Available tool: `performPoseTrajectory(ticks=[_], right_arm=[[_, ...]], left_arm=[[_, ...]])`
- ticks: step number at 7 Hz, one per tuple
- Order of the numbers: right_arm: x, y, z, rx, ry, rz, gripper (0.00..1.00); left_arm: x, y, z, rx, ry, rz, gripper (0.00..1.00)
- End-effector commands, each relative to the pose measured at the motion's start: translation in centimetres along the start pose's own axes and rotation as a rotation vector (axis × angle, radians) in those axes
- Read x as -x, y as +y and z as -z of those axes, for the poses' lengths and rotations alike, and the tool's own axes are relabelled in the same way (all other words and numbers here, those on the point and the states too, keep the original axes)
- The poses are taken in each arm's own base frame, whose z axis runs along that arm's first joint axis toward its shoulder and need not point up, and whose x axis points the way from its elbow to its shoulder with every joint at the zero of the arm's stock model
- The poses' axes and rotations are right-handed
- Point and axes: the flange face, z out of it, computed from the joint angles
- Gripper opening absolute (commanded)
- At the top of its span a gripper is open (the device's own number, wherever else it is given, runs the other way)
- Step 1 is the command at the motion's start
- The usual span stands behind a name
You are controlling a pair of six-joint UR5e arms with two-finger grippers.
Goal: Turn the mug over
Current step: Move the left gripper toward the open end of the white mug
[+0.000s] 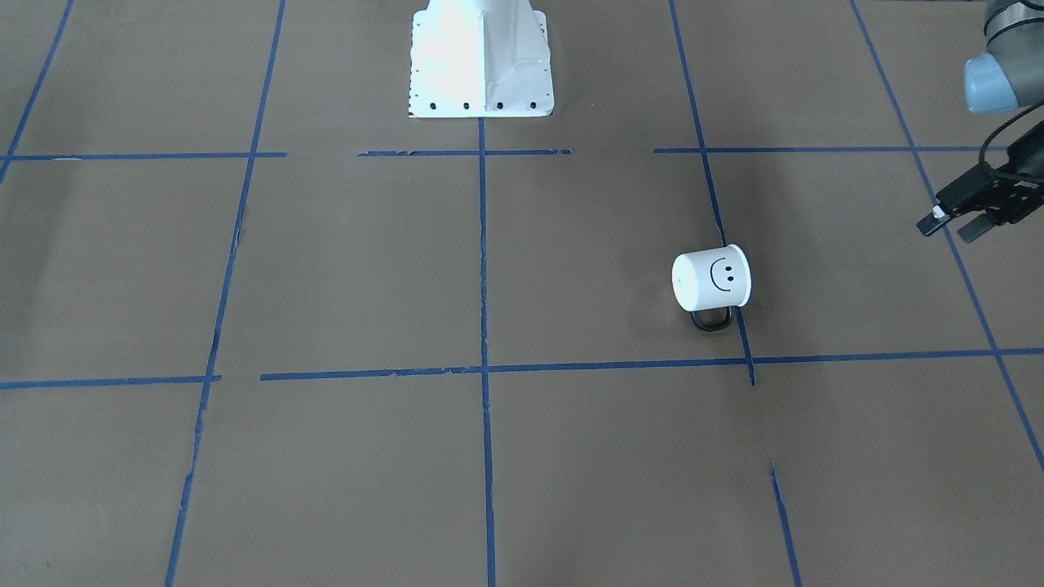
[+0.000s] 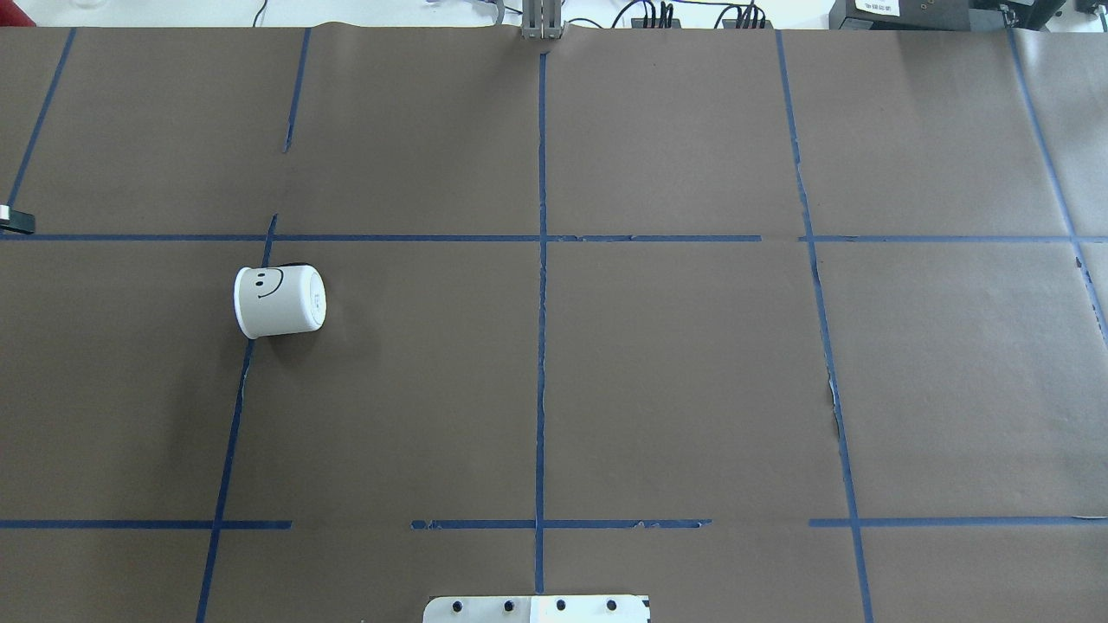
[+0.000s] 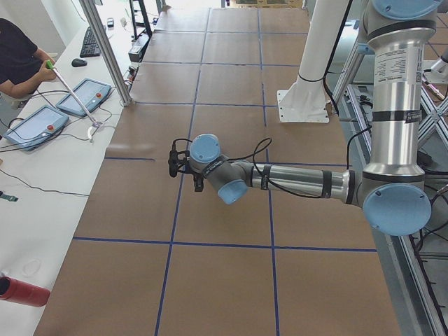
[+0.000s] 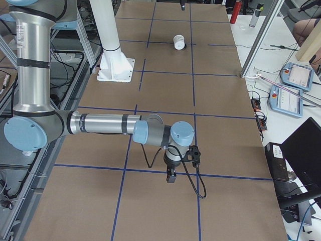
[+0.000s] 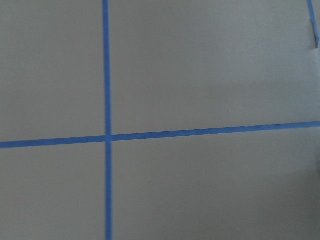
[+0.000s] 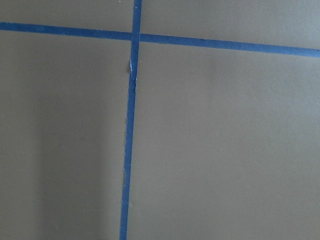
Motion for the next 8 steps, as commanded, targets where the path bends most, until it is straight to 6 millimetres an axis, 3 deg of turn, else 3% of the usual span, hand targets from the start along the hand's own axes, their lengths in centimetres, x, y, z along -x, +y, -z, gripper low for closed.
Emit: performPoseTrajectory(ticks=[1, 2, 4, 5, 6, 7, 8], right_arm=[[0.0, 0.0, 0.0, 0.0, 0.0, 0.0, 1.0], [0.0, 0.0, 0.0, 0.0, 0.0, 0.0, 1.0], [0.0, 0.0, -0.1, 0.001, 0.0, -0.001, 1.0], [0.0, 0.0, 0.0, 0.0, 0.0, 0.0, 1.0], [0.0, 0.0, 0.0, 0.0, 0.0, 0.0, 1.0], [0.0, 0.0, 0.0, 0.0, 0.0, 0.0, 1.0], [0.0, 0.0, 0.0, 0.0, 0.0, 0.0, 1.0]], left_arm=[[-1.7, 1.5, -4.1, -0.051, 0.165, 0.199, 1.0], [-3.2, 2.4, -7.6, -0.117, 0.231, 0.231, 1.0], [-5.9, 2.3, -10.2, -0.107, 0.335, 0.211, 1.0], [-6.1, 3.3, -11.3, -0.165, 0.424, 0.263, 1.0], [-6.2, 5.9, -13.5, -0.202, 0.546, 0.338, 1.0], [-4.5, 8.3, -16.0, -0.194, 0.57, 0.337, 1.0], [-2.5, 9.1, -15.6, -0.197, 0.631, 0.317, 1.0]])
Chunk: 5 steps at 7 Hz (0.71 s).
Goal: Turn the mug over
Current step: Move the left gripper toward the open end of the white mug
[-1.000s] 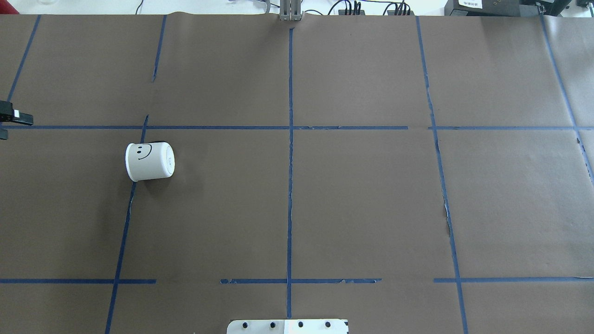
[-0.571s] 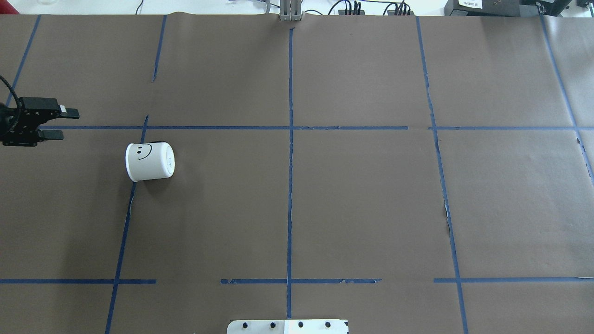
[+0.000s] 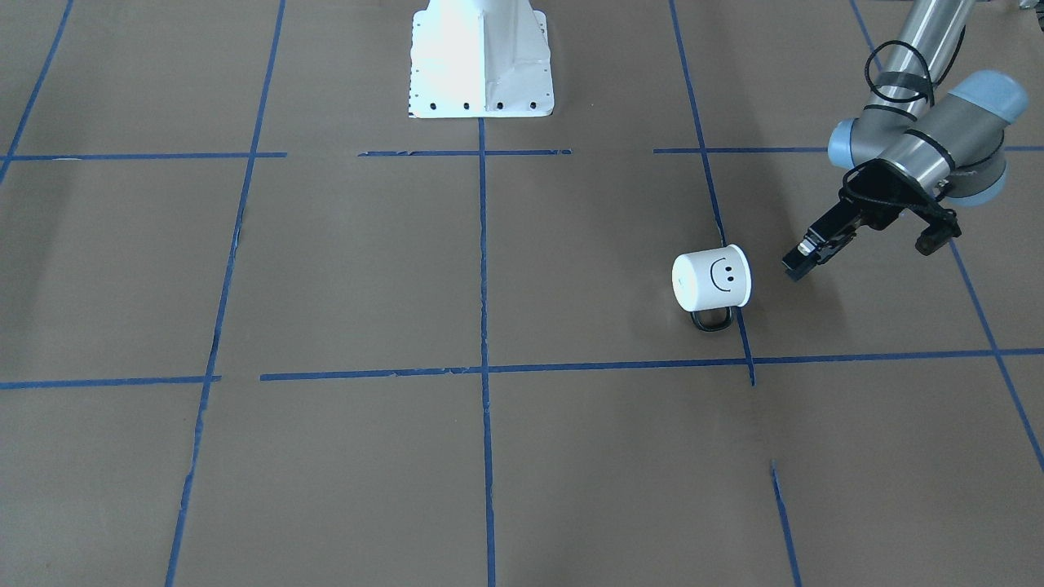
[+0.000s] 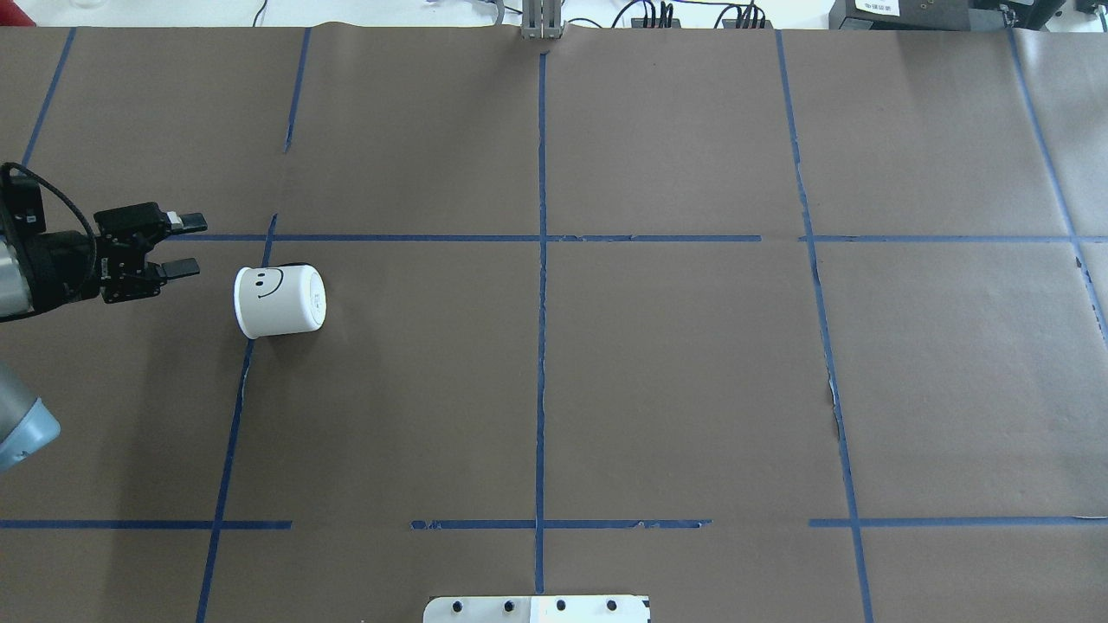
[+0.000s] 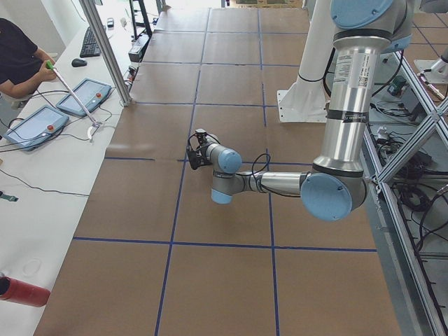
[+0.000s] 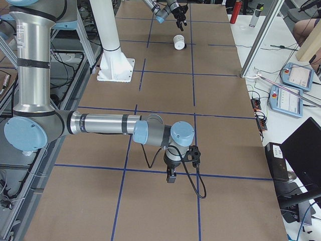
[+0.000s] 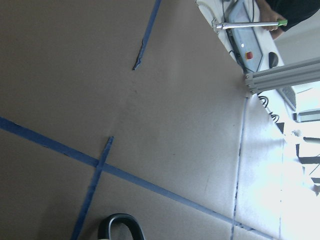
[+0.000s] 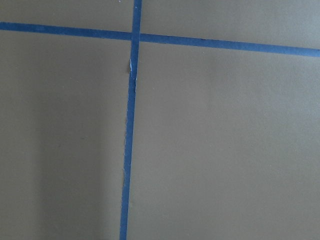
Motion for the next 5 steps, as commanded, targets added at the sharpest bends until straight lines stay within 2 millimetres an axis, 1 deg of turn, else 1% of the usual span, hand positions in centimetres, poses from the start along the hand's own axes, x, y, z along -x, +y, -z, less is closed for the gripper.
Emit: performPoseTrajectory(ticks=[1, 2, 3, 4, 5], right_arm=[[0.0, 0.0, 0.0, 0.0, 0.0, 0.0, 1.0], [0.0, 0.0, 0.0, 0.0, 0.0, 0.0, 1.0], [0.0, 0.0, 0.0, 0.0, 0.0, 0.0, 1.0], [0.0, 0.0, 0.0, 0.0, 0.0, 0.0, 1.0], [0.0, 0.0, 0.0, 0.0, 0.0, 0.0, 1.0]], left_arm=[[3.0, 1.1, 0.5, 0.013, 0.066, 0.007, 1.0], [2.3, 2.0, -0.8, 0.036, 0.089, 0.005, 1.0], [2.3, 3.4, -2.0, 0.038, 0.122, 0.01, 1.0], [3.5, 6.5, -3.4, 0.097, 0.103, 0.024, 1.0], [4.7, 7.2, -3.9, 0.104, 0.083, -0.034, 1.0]])
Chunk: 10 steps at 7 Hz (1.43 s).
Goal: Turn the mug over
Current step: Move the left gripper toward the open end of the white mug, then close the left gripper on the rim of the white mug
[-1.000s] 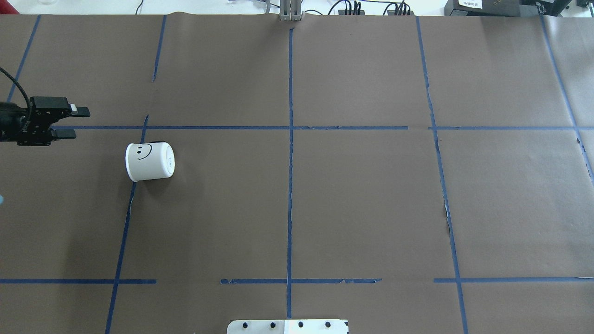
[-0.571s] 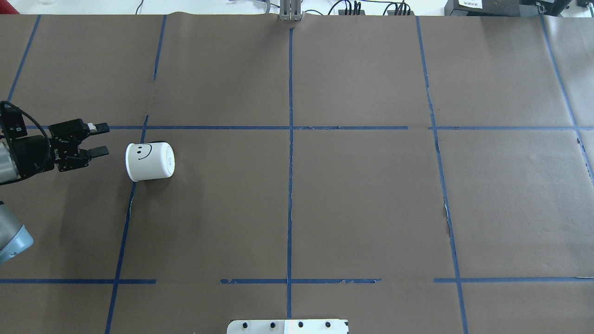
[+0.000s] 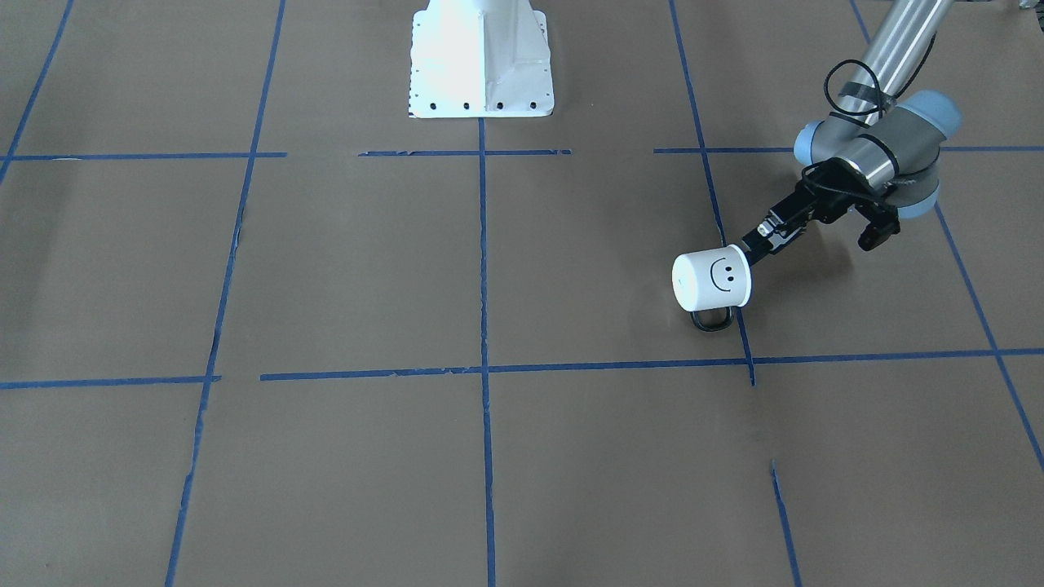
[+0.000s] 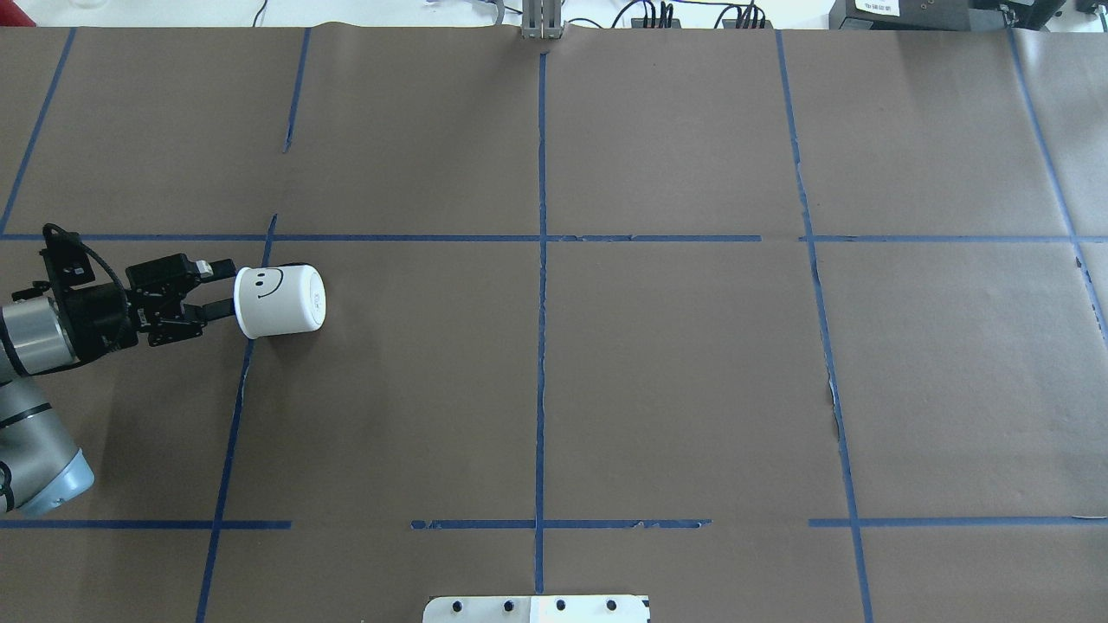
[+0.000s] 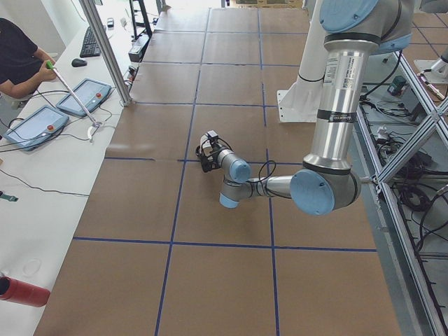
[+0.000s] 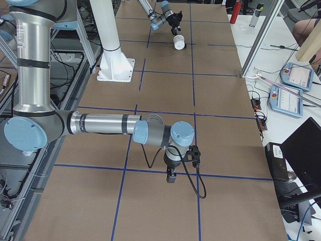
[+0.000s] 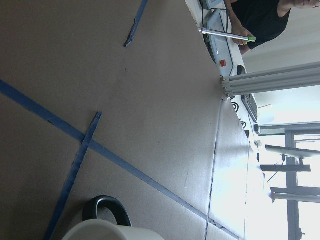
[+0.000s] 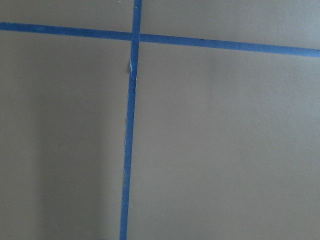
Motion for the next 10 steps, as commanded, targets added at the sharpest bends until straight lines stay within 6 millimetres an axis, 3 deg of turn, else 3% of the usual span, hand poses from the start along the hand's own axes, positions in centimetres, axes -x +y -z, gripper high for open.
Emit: performPoseTrajectory(ticks=[1, 3, 5, 8, 9, 10], right_arm=[[0.0, 0.0, 0.0, 0.0, 0.0, 0.0, 1.0], [0.0, 0.0, 0.0, 0.0, 0.0, 0.0, 1.0], [0.0, 0.0, 0.0, 0.0, 0.0, 0.0, 1.0], [0.0, 0.0, 0.0, 0.0, 0.0, 0.0, 1.0], [0.0, 0.0, 0.0, 0.0, 0.0, 0.0, 1.0], [0.0, 0.0, 0.0, 0.0, 0.0, 0.0, 1.0]], left_arm=[[1.3, 1.5, -1.0, 0.015, -0.013, -0.051, 1.0], [0.7, 1.3, -1.5, 0.004, 0.006, -0.052, 1.0], [0.2, -0.4, -1.0, -0.052, 0.02, -0.058, 0.97], [0.5, -1.2, -2.6, -0.062, 0.012, -0.059, 0.93], [0.4, -1.3, -3.2, -0.062, 0.012, -0.059, 0.88], [0.3, -1.3, -3.5, -0.061, 0.015, -0.059, 0.73]])
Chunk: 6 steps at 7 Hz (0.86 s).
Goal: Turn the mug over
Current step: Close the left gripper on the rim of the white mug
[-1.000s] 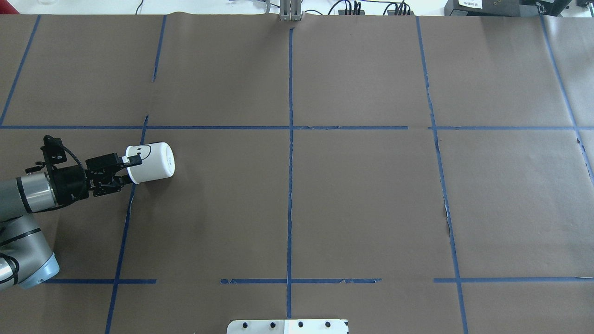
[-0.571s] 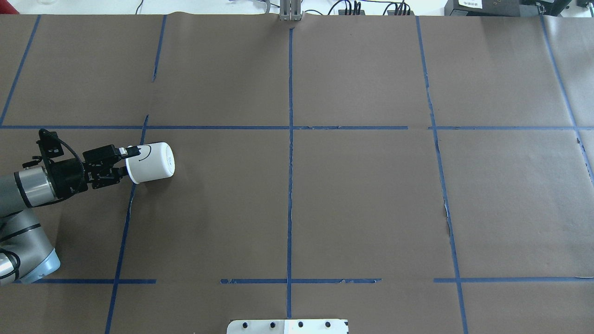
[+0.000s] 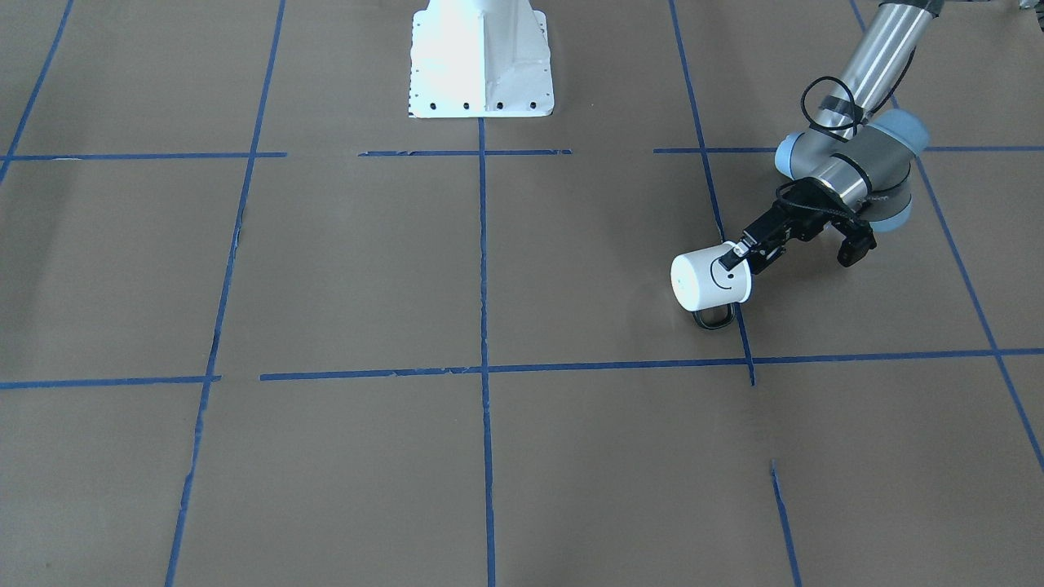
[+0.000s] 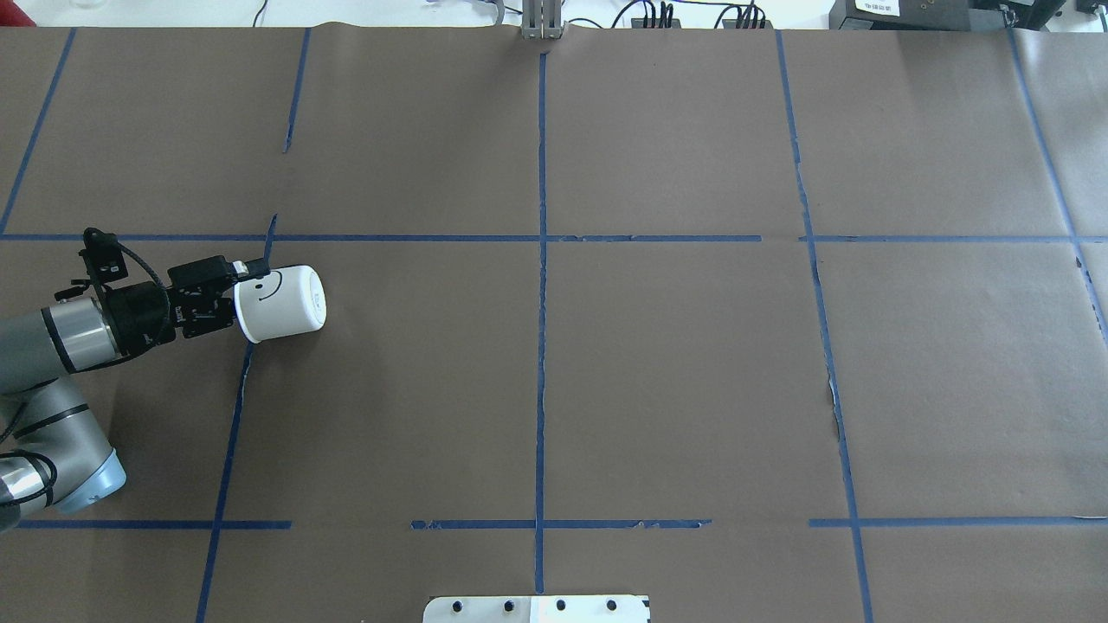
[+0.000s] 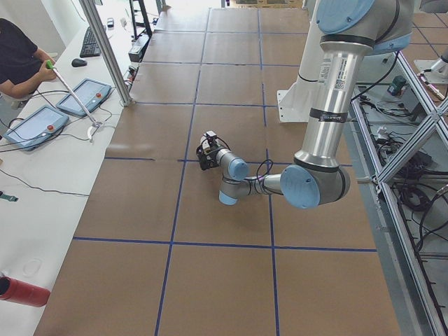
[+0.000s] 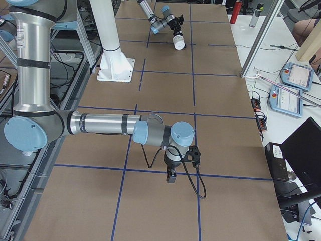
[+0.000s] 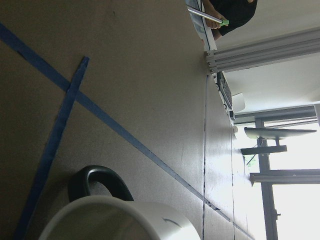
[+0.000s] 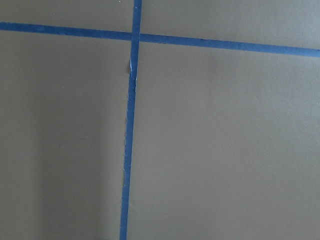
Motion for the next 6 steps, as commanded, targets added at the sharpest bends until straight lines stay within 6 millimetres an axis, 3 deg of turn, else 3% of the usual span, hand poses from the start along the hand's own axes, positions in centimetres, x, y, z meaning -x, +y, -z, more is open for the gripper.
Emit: performPoseTrajectory(ticks=[1, 2, 4, 6], right_arm=[[0.0, 0.0, 0.0, 0.0, 0.0, 0.0, 1.0], [0.0, 0.0, 0.0, 0.0, 0.0, 0.0, 1.0], [0.0, 0.0, 0.0, 0.0, 0.0, 0.0, 1.0], [0.0, 0.0, 0.0, 0.0, 0.0, 0.0, 1.0]], left_arm=[[-0.1, 0.0, -0.5, 0.0, 0.001, 0.003, 0.37], [-0.1, 0.0, -0.5, 0.0, 0.001, 0.004, 0.0], [-0.7, -0.7, -0.3, -0.009, 0.01, 0.007, 0.0], [-3.8, -2.6, 0.4, -0.033, 0.071, 0.017, 0.0]])
